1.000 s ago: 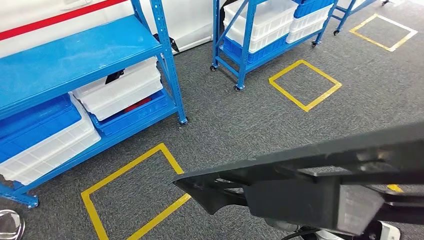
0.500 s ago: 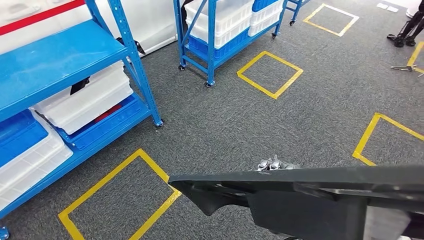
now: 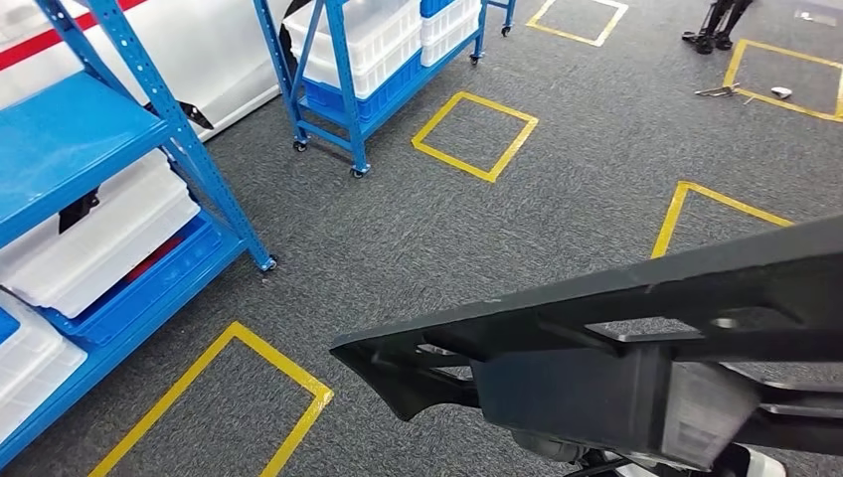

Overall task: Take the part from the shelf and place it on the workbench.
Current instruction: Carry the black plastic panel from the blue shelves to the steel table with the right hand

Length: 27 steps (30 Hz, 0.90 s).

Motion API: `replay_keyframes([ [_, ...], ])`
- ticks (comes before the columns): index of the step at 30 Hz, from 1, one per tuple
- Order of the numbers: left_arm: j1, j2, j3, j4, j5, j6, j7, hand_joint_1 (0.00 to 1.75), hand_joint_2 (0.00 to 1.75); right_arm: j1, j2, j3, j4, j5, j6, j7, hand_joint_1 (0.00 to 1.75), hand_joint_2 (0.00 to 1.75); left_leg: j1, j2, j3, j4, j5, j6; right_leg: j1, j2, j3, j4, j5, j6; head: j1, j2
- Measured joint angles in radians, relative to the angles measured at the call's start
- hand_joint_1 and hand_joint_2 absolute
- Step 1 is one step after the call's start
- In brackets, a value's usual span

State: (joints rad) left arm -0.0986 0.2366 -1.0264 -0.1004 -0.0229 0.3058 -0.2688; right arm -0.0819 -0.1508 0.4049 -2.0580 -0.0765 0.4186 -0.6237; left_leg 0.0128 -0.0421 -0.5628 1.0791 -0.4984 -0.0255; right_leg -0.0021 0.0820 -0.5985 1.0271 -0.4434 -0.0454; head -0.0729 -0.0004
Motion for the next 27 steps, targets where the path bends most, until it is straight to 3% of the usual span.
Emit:
replay_keyframes([
  [2,0.002,-0.005,0.0,0.0,0.0,-0.001,-0.001,0.0,1.75,0.001,-0.002,0.005,0.001,-0.003,-0.006,0.0,1.75,1.75,-0.001,-0.032,0.031,-0.073,0.019,0.007,-0.002,0.023,-0.007,0.002,0.004,0.01,0.0,0.0],
  [4,0.0,-0.011,0.0,0.0,0.001,-0.003,-0.009,0.0,1.75,0.001,-0.007,0.008,0.001,-0.014,-0.009,0.0,1.75,1.75,-0.003,-0.02,0.036,-0.085,0.019,0.012,-0.006,0.046,-0.015,0.0,0.012,0.026,0.0,0.0],
  [5,-0.002,-0.015,0.0,0.0,0.001,-0.004,-0.014,0.0,1.75,0.001,-0.011,0.009,0.001,-0.021,-0.01,0.0,1.75,1.75,-0.002,-0.008,0.038,-0.091,0.024,0.017,-0.005,0.042,-0.018,0.002,0.011,0.032,0.0,0.0],
  [7,-0.006,-0.022,0.0,0.0,0.001,-0.005,-0.023,0.0,1.75,-0.004,-0.019,0.01,0.002,-0.03,-0.01,0.0,1.75,1.75,0.002,0.017,0.042,-0.105,0.033,0.029,-0.001,-0.003,-0.04,0.047,-0.021,0.042,0.0,0.0],
  [9,-0.004,-0.027,0.0,0.0,0.001,-0.006,-0.026,0.0,1.75,-0.009,-0.024,0.012,0.006,-0.036,-0.008,0.0,1.75,1.75,0.0,0.043,0.043,-0.109,0.035,0.036,-0.004,-0.057,-0.096,0.167,-0.087,0.05,0.0,0.0],
  [11,-0.001,-0.031,0.002,0.0,0.001,-0.003,-0.032,0.0,1.75,-0.013,-0.026,0.013,0.011,-0.048,0.002,0.0,1.75,1.75,-0.002,0.069,0.042,-0.108,0.033,0.035,-0.01,-0.074,-0.147,0.277,-0.127,0.057,0.0,0.0],
  [12,-0.001,-0.032,0.004,0.0,0.001,-0.001,-0.038,0.0,1.75,-0.019,-0.027,0.014,0.016,-0.056,0.011,0.0,1.75,1.75,-0.002,0.082,0.042,-0.108,0.032,0.034,-0.013,-0.078,-0.148,0.285,-0.121,0.059,0.0,0.0],
  [14,-0.003,-0.033,0.012,0.0,0.001,0.004,-0.055,0.0,1.75,-0.043,-0.026,0.016,0.028,-0.069,0.023,0.0,1.75,1.75,-0.002,0.105,0.045,-0.105,0.027,0.028,-0.017,-0.096,-0.09,0.182,-0.062,0.062,0.0,0.0],
  [16,-0.006,-0.03,0.024,0.0,0.001,0.006,-0.071,0.0,1.75,-0.076,-0.025,0.017,0.042,-0.074,0.022,0.0,1.75,1.75,-0.006,0.125,0.047,-0.097,0.019,0.018,-0.013,-0.133,-0.019,0.05,-0.02,0.054,0.0,0.0],
  [17,-0.007,-0.027,0.029,0.001,0.001,0.005,-0.077,0.0,1.75,-0.087,-0.025,0.018,0.048,-0.075,0.018,0.0,1.75,1.75,-0.009,0.132,0.048,-0.094,0.015,0.013,-0.01,-0.144,-0.003,0.016,-0.015,0.048,0.0,0.0],
  [18,-0.008,-0.022,0.035,0.001,0.0,0.004,-0.082,0.0,1.75,-0.095,-0.024,0.018,0.053,-0.077,0.013,0.0,1.75,1.75,-0.011,0.14,0.049,-0.093,0.013,0.007,-0.006,-0.146,0.001,0.004,-0.018,0.04,0.0,0.0],
  [20,-0.01,-0.014,0.049,0.001,0.0,0.004,-0.092,0.0,1.75,-0.096,-0.023,0.019,0.058,-0.082,0.01,0.0,1.75,1.75,-0.01,0.147,0.051,-0.092,0.008,-0.004,-0.006,-0.125,-0.002,0.003,-0.016,0.026,0.0,0.0],
  [22,-0.011,-0.008,0.07,0.002,0.0,0.009,-0.105,0.0,1.75,-0.098,-0.02,0.019,0.06,-0.088,0.023,0.0,1.75,1.75,-0.004,0.111,0.039,-0.057,-0.021,-0.014,-0.008,-0.107,-0.003,-0.001,-0.012,0.014,0.0,0.0],
  [24,-0.008,-0.003,0.091,0.003,0.0,0.014,-0.117,0.0,1.75,-0.099,-0.013,0.02,0.062,-0.092,0.037,0.0,1.75,1.75,0.0,0.064,-0.01,0.056,-0.084,-0.018,-0.009,-0.088,-0.002,-0.002,-0.011,0.005,0.0,0.0],
  [26,-0.002,0.0,0.108,0.004,0.0,0.023,-0.133,0.0,1.75,-0.099,-0.005,0.02,0.067,-0.091,0.044,0.0,1.75,1.75,0.0,0.053,-0.075,0.187,-0.129,-0.019,-0.005,-0.063,-0.002,-0.002,-0.011,0.001,0.0,0.0],
  [27,0.0,0.001,0.116,0.005,0.0,0.028,-0.144,0.0,1.75,-0.099,-0.001,0.02,0.07,-0.089,0.045,0.0,1.75,1.75,-0.001,0.051,-0.091,0.212,-0.125,-0.017,-0.003,-0.049,-0.001,-0.001,-0.011,0.0,0.0,0.0],
])
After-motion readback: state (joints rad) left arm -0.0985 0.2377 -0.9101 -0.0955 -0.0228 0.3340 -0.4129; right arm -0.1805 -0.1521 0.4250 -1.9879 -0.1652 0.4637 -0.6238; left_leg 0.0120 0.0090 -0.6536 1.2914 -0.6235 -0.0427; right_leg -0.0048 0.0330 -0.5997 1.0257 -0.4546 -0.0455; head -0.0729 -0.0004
